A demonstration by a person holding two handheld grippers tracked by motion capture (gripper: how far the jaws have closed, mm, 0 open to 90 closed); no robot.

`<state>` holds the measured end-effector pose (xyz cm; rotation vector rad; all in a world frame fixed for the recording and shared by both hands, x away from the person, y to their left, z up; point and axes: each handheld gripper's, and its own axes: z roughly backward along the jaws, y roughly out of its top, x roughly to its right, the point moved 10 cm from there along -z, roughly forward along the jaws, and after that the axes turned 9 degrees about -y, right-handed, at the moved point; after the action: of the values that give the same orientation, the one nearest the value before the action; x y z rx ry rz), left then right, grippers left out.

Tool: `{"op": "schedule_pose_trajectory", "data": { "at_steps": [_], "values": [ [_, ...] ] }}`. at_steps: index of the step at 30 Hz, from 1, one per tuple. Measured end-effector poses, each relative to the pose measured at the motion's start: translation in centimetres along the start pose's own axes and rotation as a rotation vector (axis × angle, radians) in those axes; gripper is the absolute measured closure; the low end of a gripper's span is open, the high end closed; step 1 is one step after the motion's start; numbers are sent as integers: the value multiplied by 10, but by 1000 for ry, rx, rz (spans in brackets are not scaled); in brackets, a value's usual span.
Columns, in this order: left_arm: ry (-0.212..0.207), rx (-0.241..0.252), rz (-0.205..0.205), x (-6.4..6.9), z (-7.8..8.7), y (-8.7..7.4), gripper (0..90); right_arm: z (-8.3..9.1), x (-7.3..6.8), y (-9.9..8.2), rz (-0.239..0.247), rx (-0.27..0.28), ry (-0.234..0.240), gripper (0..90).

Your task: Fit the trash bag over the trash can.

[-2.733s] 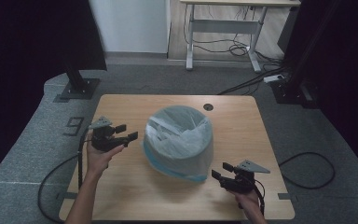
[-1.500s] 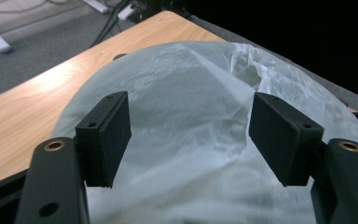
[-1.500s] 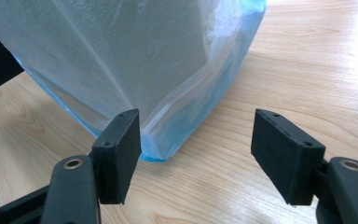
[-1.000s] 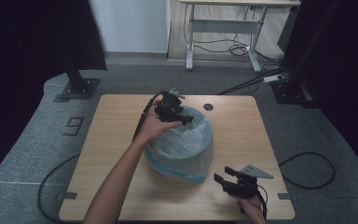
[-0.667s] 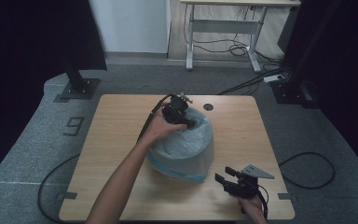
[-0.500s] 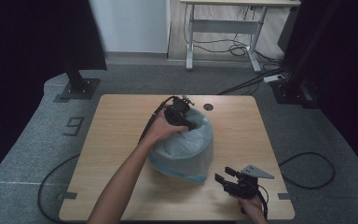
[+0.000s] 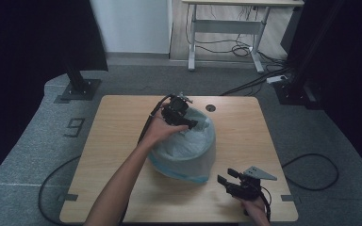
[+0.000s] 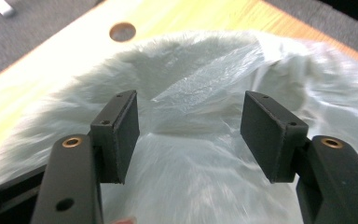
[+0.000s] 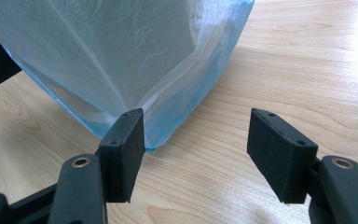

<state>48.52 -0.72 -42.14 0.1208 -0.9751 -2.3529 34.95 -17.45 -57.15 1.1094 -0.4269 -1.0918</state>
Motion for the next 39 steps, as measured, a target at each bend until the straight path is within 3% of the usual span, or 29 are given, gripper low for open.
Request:
{"op": "schedule_pose_trajectory", "data": {
  "at_steps": [5,9,10,17,26,30,33,39],
  "values": [
    [2,37,16,0,23,-5,367,-1,-3,0,6,-2,-1,358],
    [12,-21,10,-5,29,-22,406,-1,-5,-1,9,-3,1,358],
    [17,-38,10,-7,29,-26,456,-1,-5,-1,9,-4,1,358],
    [24,-132,60,-17,17,-52,448,-2,-6,-2,16,-10,1,357],
    [28,-177,65,-17,13,-56,434,-2,-5,-2,15,-18,6,355],
    [21,-114,56,-12,24,-48,418,-1,-5,-1,11,-14,3,355],
    [-17,-54,38,-2,34,-42,412,-1,-5,0,11,-10,2,355],
    [-52,-13,-7,21,36,-32,409,-2,-7,-1,20,-19,4,355]
  ]
}}
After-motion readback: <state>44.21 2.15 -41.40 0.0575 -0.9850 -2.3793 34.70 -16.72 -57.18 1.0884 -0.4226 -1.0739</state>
